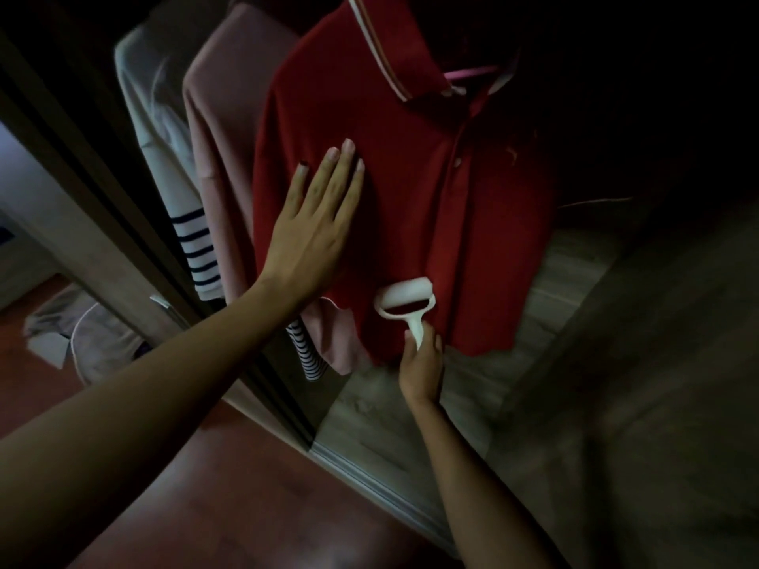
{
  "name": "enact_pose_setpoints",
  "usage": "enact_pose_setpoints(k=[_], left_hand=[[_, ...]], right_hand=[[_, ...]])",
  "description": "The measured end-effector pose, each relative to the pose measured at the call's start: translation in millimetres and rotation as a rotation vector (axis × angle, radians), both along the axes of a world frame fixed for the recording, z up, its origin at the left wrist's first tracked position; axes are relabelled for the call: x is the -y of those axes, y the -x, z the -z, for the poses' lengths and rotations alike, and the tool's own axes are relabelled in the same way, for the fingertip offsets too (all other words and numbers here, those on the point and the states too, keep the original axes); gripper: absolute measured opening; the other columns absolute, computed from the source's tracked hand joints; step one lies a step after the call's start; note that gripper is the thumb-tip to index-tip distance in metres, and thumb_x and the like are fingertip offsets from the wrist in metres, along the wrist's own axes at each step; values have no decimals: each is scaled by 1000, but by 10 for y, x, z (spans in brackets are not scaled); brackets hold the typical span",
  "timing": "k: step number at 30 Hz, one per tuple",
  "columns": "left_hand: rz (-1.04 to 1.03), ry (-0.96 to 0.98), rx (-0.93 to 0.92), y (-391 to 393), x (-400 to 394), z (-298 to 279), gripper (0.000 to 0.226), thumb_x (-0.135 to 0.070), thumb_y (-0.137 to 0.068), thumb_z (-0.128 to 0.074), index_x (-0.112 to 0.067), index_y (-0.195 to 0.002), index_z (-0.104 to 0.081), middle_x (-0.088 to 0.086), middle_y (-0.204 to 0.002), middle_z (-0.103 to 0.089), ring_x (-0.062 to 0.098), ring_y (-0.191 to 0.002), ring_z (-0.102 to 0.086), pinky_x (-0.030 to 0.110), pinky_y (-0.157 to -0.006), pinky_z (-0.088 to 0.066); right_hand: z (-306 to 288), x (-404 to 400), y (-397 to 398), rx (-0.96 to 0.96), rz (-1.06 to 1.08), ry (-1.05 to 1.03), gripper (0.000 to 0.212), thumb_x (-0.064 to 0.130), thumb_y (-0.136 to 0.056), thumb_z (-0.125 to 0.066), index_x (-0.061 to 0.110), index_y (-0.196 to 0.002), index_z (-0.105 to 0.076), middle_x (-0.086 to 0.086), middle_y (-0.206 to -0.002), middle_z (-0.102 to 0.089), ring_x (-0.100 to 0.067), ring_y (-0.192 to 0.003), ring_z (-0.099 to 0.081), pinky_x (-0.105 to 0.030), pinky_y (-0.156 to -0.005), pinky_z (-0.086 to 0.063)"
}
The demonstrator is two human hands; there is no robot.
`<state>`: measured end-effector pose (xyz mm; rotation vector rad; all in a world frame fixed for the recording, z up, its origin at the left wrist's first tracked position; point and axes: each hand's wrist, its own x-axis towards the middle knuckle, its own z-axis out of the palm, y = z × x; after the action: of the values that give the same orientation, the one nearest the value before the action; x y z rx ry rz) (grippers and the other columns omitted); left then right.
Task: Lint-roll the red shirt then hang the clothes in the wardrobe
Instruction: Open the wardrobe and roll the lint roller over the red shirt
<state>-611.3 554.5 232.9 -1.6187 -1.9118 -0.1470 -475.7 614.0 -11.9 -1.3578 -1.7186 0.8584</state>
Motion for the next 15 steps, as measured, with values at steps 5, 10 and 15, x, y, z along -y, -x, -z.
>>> enact_pose_setpoints(k=[5,10,15], left_hand=[[-7,32,41,-13,-1,144,77,-3,-85,-45,-3,-151,-5,18,-159,-1,29,-147,0,44,-118,2],[-61,126,121,-31,69,301,105,-14,-71,-71,-4,-151,-3,17,-159,3,29,-147,3,46,-118,-2],[-74,167,225,-132,258,730,93,-23,-80,-66,-3,-151,-10,18,-159,-5,31,-147,-6,48,-116,-11]], right_hand=[[62,67,-103,132,-13,90,32,28,-97,-51,12,-124,-55,-13,-117,-59,-29,-100,-62,-29,-75,-44],[261,322,-362,330,-79,164,34,37,-98,-47,19,-125,-53,-4,-119,-60,-22,-97,-63,-30,-70,-46],[159,543,-574,330,-58,124,39,41,-98,-43,17,-127,-54,-4,-116,-62,-21,-99,-63,-28,-71,-44]])
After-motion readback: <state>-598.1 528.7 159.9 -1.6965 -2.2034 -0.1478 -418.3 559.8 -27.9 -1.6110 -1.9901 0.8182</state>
